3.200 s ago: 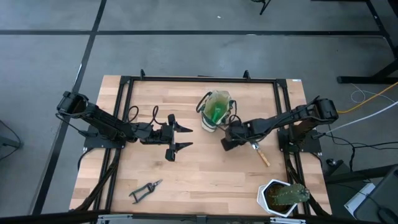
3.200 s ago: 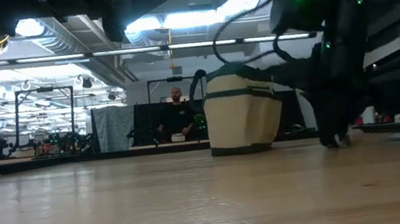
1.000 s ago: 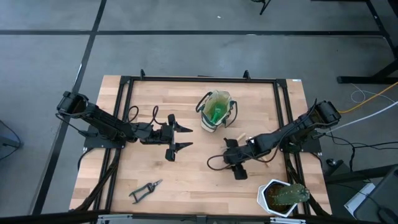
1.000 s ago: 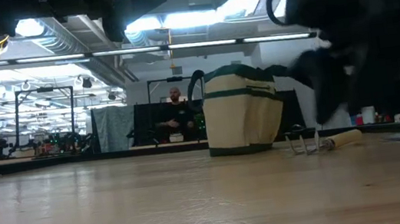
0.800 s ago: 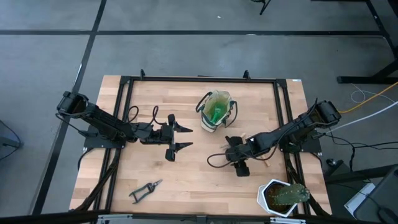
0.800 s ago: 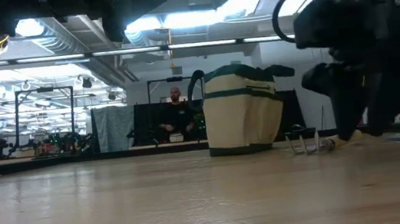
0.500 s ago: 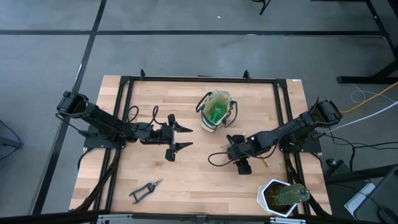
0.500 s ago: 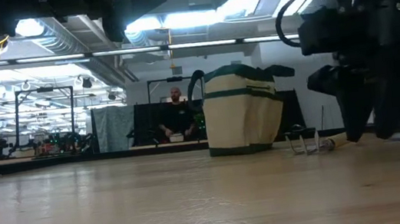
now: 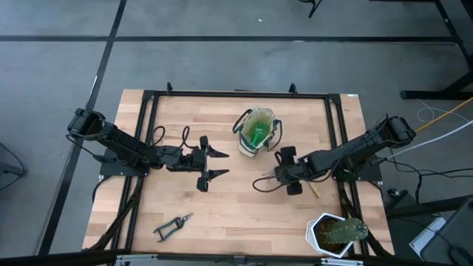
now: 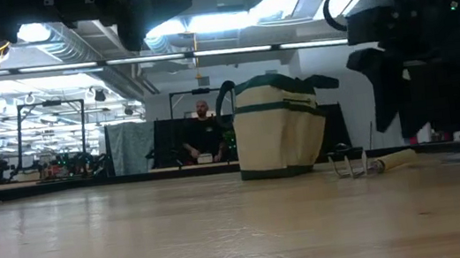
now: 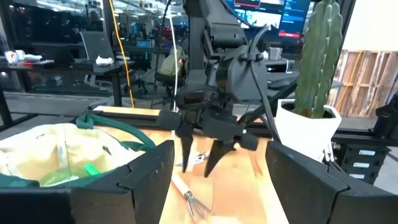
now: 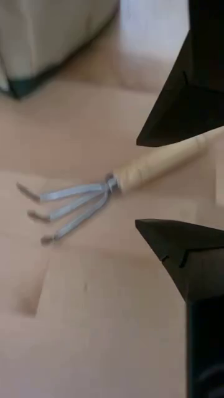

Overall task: Pick & Place Garden tools in Gardening bag
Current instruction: Put the hand rake into the gardening bag

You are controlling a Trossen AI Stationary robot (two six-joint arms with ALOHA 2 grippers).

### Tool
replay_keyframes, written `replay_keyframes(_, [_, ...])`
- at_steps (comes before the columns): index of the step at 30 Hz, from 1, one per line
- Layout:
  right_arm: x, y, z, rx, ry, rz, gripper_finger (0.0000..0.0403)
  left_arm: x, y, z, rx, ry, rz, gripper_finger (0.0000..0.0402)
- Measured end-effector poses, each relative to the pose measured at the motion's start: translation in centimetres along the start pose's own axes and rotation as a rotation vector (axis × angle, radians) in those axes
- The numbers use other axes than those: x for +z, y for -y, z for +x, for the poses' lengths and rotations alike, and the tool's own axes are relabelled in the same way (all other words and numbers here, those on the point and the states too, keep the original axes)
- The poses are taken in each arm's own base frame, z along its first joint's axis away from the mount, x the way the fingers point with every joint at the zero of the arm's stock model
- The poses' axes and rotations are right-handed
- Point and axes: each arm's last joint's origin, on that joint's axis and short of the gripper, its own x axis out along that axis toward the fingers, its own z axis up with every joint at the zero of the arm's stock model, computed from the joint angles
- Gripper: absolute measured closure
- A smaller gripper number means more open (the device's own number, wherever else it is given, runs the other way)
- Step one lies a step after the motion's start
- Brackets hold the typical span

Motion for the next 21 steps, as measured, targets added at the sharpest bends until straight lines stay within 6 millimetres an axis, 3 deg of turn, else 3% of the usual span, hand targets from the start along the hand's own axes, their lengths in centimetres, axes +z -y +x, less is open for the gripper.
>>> replay_keyframes(21, [0.0,1.8,1.1,0.062,-0.032,0.008,0.02,-0.2,0.0,0.0,0.001,-0.018,0.006,0.0151])
